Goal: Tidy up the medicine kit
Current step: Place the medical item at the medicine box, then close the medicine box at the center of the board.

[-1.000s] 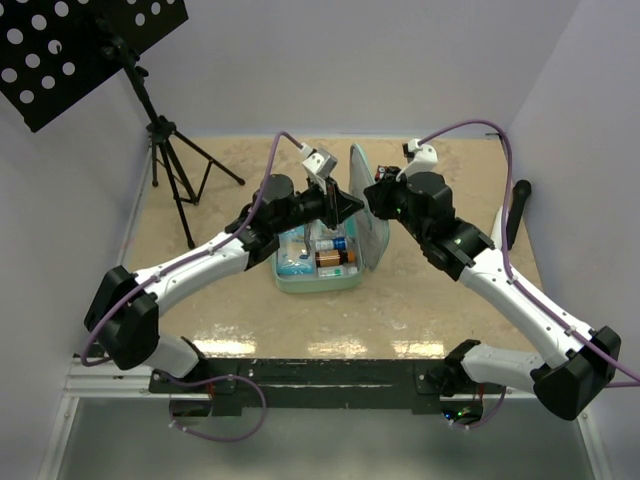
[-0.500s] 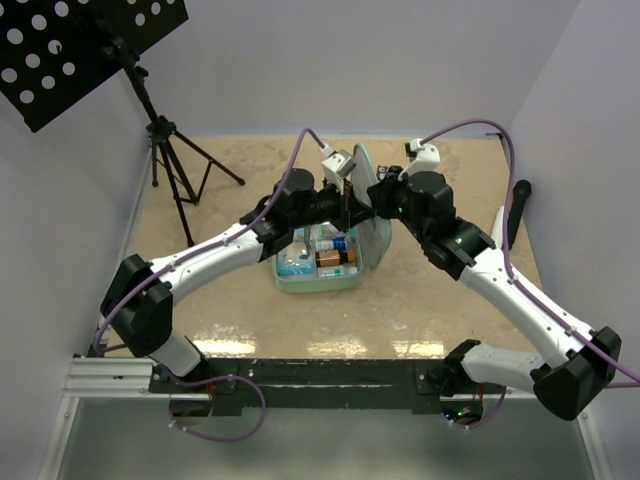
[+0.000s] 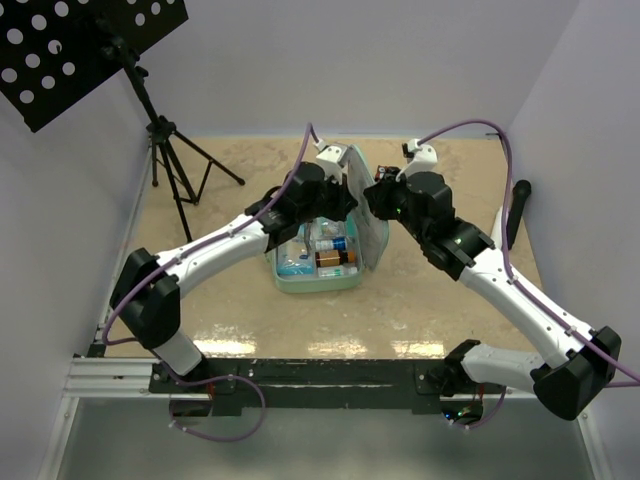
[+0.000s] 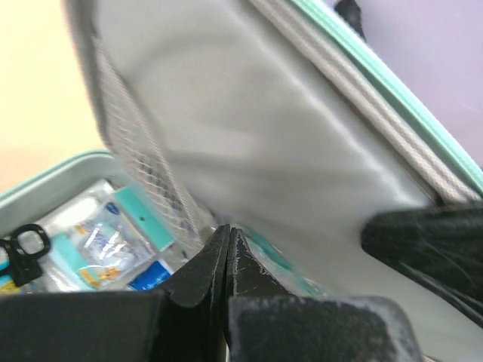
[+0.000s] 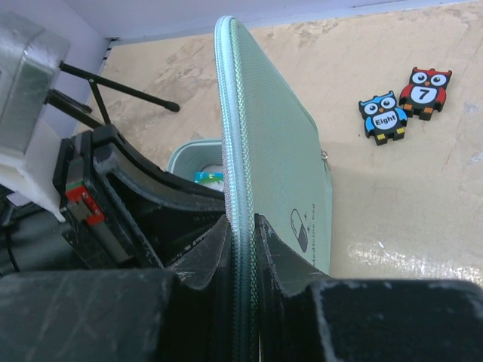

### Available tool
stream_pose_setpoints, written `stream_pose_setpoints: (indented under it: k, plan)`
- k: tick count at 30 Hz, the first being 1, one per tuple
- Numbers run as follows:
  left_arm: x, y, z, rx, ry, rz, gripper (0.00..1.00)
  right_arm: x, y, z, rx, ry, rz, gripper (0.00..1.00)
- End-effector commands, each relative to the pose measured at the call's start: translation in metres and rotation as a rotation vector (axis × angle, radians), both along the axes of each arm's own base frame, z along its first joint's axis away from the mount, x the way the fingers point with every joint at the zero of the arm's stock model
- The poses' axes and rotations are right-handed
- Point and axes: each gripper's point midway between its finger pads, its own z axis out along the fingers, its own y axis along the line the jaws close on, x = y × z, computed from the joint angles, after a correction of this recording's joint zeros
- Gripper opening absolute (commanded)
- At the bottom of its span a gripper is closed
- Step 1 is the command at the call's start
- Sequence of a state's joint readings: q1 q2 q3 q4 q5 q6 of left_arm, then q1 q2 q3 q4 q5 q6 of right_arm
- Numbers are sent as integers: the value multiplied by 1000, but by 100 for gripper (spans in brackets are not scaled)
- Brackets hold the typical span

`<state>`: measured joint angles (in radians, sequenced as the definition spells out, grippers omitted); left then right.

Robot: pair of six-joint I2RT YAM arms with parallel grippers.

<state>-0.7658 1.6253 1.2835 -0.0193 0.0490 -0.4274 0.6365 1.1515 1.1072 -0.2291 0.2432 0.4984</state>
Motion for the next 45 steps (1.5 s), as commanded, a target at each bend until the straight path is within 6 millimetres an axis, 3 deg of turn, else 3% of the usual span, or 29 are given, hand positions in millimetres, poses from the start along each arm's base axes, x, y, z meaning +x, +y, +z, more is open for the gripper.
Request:
stream_pose_setpoints:
  k: [1,5,10,12,16,18,21,22,30,34,37,40,45]
  plan:
    - [24,20,6,55,-23,120,0,-10,2,0,4,31,27,0]
    - [27,29,34,20,-69,132,14,-10,3,1,3,31,29,0]
    - [17,50,87,-29,-174,160,46,-8,6,1,4,32,39,0]
    - [10,67,103,-38,-205,205,52,-8,11,-1,6,36,60,0]
    - [-8,118,129,-125,-253,353,64,-7,27,-8,10,44,128,0]
    - [-17,142,129,-158,-263,414,67,-9,40,-9,9,39,173,0]
    - [-29,170,115,-150,-262,480,71,-13,63,-7,1,24,223,0]
    - [-32,176,102,-130,-243,499,72,-12,71,-9,-2,26,236,0]
    - [-55,209,41,-80,-135,586,73,-6,127,-32,-13,74,318,0]
    - [-66,224,14,-88,-100,642,74,-7,150,-44,9,105,352,10]
    - [-72,232,-8,-95,-59,679,74,-9,163,-48,9,118,370,28]
    - [-76,240,-16,-95,-52,711,74,-10,165,-46,11,114,369,43]
    - [-76,246,-17,-79,-57,735,74,-11,161,-38,11,106,361,52]
